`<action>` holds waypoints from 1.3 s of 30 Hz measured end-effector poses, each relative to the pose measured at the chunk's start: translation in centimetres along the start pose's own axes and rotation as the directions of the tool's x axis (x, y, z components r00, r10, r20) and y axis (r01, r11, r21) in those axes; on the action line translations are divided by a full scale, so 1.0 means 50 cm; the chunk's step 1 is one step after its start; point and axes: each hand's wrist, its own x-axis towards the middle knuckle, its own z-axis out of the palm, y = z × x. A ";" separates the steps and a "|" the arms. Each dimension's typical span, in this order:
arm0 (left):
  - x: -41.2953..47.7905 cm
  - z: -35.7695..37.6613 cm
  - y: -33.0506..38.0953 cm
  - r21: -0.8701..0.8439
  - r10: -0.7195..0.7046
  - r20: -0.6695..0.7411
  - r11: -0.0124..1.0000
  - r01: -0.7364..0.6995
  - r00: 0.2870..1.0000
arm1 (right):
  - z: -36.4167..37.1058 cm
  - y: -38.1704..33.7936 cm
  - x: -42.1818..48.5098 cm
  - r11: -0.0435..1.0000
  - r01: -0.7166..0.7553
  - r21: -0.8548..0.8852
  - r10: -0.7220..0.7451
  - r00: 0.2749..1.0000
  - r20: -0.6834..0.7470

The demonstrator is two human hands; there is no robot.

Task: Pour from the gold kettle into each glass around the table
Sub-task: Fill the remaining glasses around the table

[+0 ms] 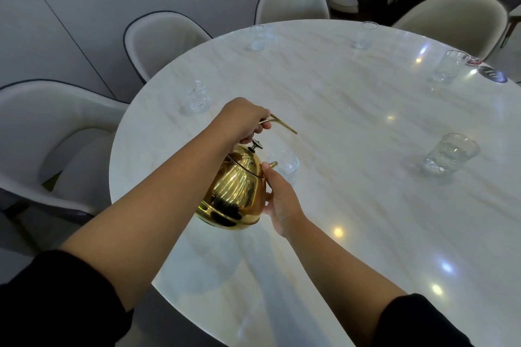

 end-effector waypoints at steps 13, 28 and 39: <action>-0.009 -0.001 -0.013 -0.044 0.003 -0.010 0.999 -0.003 1.000 | -0.003 -0.002 -0.009 0.999 -0.005 -0.042 0.007 1.000 0.028; -0.065 -0.005 -0.150 -0.377 -0.006 -0.292 0.920 -0.109 0.956 | -0.022 0.010 -0.010 0.917 0.096 -0.388 -0.041 0.988 0.148; -0.191 0.011 -0.264 -0.698 -0.044 -0.395 0.663 -0.269 0.917 | -0.026 0.044 -0.066 0.794 0.302 -0.529 -0.231 0.953 0.198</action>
